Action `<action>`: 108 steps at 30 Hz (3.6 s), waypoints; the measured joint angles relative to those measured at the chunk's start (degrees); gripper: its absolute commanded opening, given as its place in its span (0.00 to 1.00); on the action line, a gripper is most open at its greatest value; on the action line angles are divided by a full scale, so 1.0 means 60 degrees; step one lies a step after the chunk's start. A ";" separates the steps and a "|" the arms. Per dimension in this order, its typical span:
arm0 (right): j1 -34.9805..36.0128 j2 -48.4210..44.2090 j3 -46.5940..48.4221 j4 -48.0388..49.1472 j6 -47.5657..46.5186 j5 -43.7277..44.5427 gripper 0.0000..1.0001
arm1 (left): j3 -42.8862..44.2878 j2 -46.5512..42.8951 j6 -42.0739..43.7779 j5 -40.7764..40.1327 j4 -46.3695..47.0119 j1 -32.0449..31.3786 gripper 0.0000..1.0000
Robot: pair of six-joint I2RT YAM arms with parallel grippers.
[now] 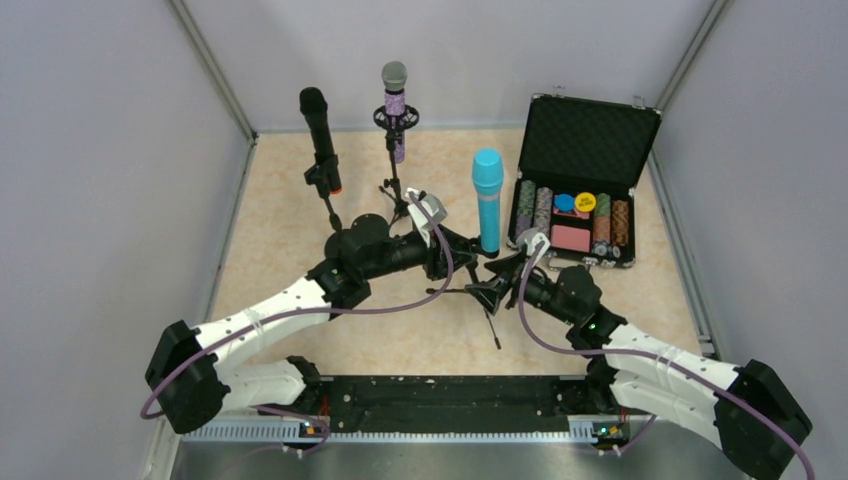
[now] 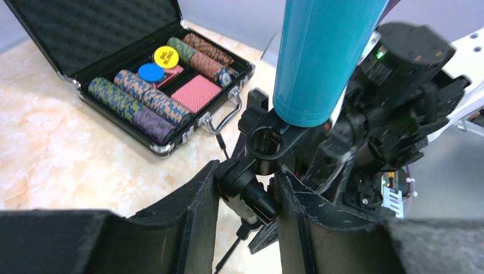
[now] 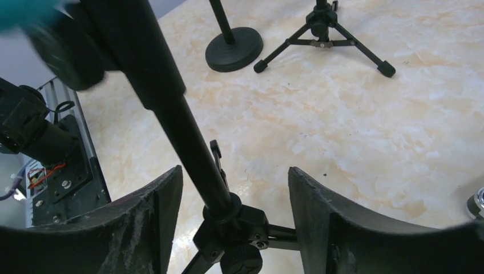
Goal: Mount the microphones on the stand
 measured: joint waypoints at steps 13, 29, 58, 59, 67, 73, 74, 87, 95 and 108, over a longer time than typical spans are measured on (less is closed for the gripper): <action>0.0317 0.0699 0.0164 0.0211 -0.0135 -0.0069 0.20 | 0.0244 -0.0011 -0.0299 -0.0259 -0.0317 0.0004 0.00; 0.0667 0.1042 0.0157 0.1122 -0.0291 0.0412 0.04 | 0.0211 -0.0495 -0.0379 -0.0645 -0.0404 0.0000 0.00; 0.1963 0.2069 0.0594 0.0379 -0.0688 0.3308 0.00 | 0.1865 -0.0149 -0.1920 -0.6841 -0.3085 -0.1537 0.00; 0.1982 0.2069 0.0597 0.0372 -0.0699 0.3373 0.00 | 0.1927 -0.0084 -0.1876 -0.7045 -0.3115 -0.1628 0.00; 0.2022 0.2091 0.0590 0.0310 -0.0761 0.3366 0.00 | 0.1938 0.0058 -0.1461 -0.6983 -0.2900 -0.1738 0.00; 0.2022 0.2091 0.0576 0.0342 -0.0769 0.3184 0.00 | 0.1392 -0.0240 -0.0831 -0.6400 -0.2204 -0.1727 0.00; 0.2022 0.2091 0.0568 0.0357 -0.0780 0.3118 0.00 | 0.1279 -0.0361 -0.0772 -0.6317 -0.2131 -0.1719 0.00; 0.2040 0.2029 0.0619 0.0368 -0.0769 0.2667 0.06 | 0.1100 -0.0940 -0.0346 -0.5865 -0.1938 -0.1606 0.00; 0.2040 0.1734 0.0958 -0.0423 -0.0725 0.2677 0.32 | 0.1093 -0.0943 -0.0317 -0.5858 -0.1723 -0.1588 0.00; 0.2040 0.0557 0.1220 -0.1741 -0.0171 0.3344 0.84 | 0.1060 -0.0969 -0.0106 -0.6105 -0.1151 -0.1530 0.00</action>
